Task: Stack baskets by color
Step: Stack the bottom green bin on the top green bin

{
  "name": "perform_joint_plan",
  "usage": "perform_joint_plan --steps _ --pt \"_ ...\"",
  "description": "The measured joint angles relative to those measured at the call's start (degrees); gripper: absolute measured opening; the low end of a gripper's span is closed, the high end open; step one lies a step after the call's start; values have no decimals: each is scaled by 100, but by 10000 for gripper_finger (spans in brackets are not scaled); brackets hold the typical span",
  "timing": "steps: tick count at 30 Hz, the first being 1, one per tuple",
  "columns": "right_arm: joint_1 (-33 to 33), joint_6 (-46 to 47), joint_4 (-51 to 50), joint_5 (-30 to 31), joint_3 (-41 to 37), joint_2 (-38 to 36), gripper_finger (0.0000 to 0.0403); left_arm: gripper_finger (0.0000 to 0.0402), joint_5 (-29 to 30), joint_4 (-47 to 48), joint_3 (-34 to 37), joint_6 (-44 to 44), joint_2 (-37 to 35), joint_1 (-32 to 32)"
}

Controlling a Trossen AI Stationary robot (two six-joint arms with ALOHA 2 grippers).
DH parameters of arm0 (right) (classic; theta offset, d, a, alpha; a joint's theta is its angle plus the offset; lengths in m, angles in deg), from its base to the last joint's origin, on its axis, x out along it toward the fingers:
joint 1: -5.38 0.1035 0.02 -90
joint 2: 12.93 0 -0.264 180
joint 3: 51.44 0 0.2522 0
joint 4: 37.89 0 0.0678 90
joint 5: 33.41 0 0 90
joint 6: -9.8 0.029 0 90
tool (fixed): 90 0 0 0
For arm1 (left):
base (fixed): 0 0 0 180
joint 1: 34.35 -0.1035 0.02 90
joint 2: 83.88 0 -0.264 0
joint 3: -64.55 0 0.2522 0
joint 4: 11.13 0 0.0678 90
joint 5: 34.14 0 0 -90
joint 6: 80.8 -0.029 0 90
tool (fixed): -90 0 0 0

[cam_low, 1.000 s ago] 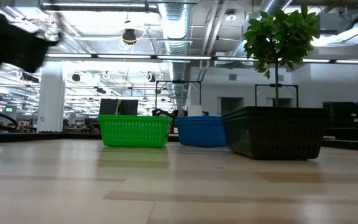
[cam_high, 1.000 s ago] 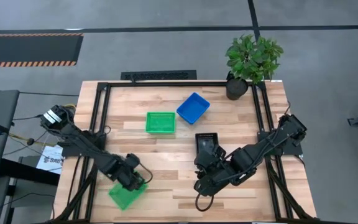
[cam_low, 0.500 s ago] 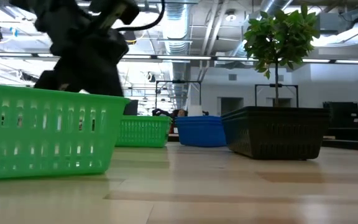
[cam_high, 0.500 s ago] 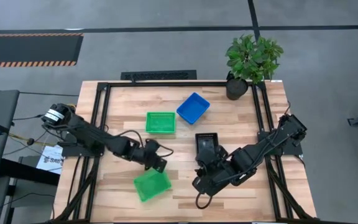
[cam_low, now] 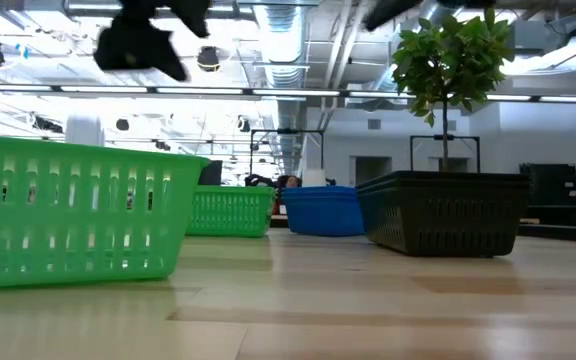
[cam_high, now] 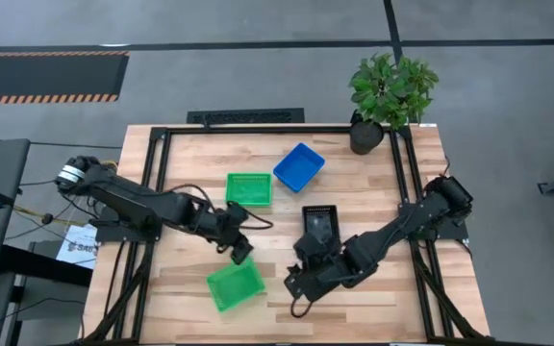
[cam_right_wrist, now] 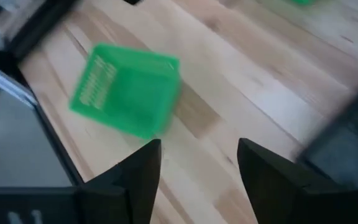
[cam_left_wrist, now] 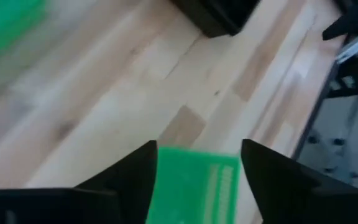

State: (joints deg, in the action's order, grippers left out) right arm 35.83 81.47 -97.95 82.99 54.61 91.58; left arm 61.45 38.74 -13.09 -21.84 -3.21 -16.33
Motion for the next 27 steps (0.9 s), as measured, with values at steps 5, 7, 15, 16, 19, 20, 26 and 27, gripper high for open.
perform_joint_plan --steps 5,7,15,16,19,20,26,27 --pt "-332 -397 1124 44 -456 41 224 250 599 1299 -439 322 -719 430" --pt "-499 -566 1445 -62 -471 175 218 253 877 1464 -520 570 -984 615" --pt "-933 -1319 2093 -1039 75 1182 205 252 1752 1676 -533 1489 -1813 1331" --pt "-946 -1365 2098 -1058 168 1313 204 252 1834 1799 -533 1582 -1881 1406" --pt "-970 -1512 2031 -1060 515 1656 201 251 1981 2038 -537 1871 -2006 1570" --pt "-982 -1563 1966 -1060 610 1772 200 251 1994 2191 -529 1976 -2027 1634" --pt "-1033 -1795 1734 -1383 1022 2246 196 251 2181 2568 -533 2401 -2064 1895" --pt "-1029 -1789 1603 -1394 1032 2289 196 251 2199 2613 -533 2440 -2064 1922"
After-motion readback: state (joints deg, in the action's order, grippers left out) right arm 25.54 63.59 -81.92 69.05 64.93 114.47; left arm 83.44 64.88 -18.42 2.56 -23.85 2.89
